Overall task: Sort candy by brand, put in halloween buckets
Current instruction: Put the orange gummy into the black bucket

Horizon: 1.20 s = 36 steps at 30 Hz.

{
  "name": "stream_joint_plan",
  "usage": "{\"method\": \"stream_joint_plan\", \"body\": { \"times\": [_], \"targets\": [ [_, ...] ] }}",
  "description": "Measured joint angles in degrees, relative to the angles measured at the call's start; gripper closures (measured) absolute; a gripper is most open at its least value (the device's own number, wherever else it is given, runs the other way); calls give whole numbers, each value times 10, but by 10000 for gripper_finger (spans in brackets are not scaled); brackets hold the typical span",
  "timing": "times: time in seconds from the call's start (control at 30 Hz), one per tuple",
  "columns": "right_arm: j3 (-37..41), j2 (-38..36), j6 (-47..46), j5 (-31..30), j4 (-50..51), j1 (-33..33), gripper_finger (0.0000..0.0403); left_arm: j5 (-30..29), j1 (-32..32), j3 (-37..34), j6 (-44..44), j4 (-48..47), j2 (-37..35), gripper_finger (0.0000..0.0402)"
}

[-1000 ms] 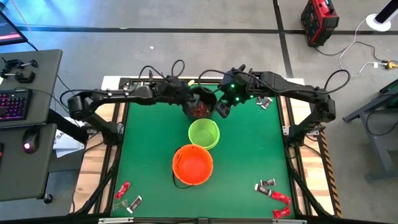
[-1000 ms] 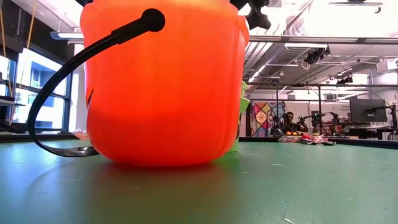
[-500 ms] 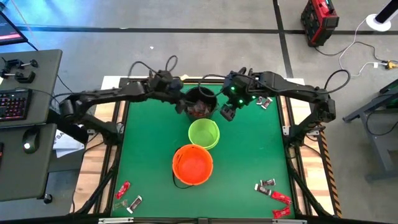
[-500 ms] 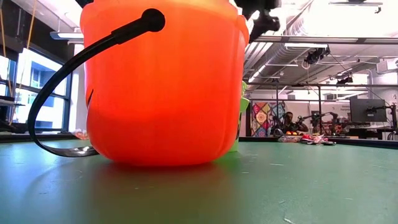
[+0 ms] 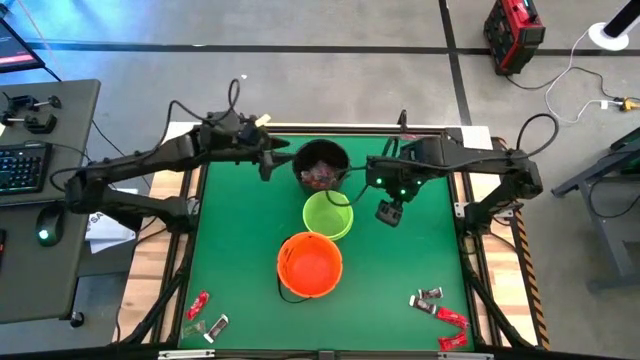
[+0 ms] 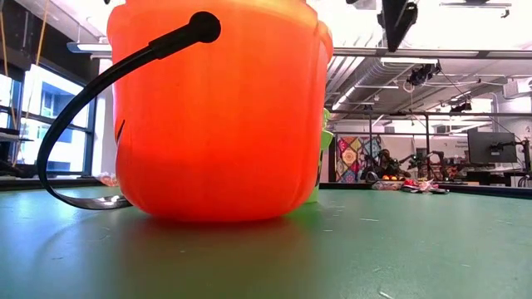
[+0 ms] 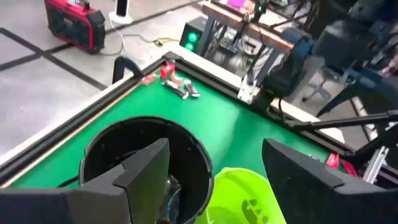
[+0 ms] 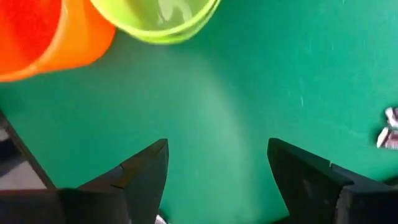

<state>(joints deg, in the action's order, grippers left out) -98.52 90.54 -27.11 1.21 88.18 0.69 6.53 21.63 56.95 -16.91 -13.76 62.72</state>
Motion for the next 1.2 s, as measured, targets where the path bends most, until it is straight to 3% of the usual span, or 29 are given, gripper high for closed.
{"method": "stream_joint_plan", "body": {
  "times": [0.13, 0.27, 0.37, 0.5, 0.67, 0.73, 0.9, 1.2],
  "targets": [
    [57, -26, -36, -8, -6, 12, 135, -1, 0, 0, -5, -10, -18, 156],
    [212, -112, -143, -7, -34, 49, 135, -1, 0, 0, -4, -24, -34, 156],
    [329, -180, -250, -39, -124, 101, 135, -1, 0, 0, -4, -21, -40, 156],
    [421, -221, -336, -108, -259, 189, 135, -1, 4, 0, -4, -4, -37, 156],
    [482, -197, -335, -227, -349, 352, 135, -16, 16, 0, -15, 41, -25, 156],
    [505, -180, -301, -220, -382, 427, 135, -27, 22, 0, -27, 54, -21, 156],
    [542, -129, -190, -131, -501, 571, 135, -61, 38, 0, -74, 55, -20, 156],
    [548, -66, -248, -177, -542, 552, 135, -125, 43, 0, -108, 55, -19, 156]
  ]
}}
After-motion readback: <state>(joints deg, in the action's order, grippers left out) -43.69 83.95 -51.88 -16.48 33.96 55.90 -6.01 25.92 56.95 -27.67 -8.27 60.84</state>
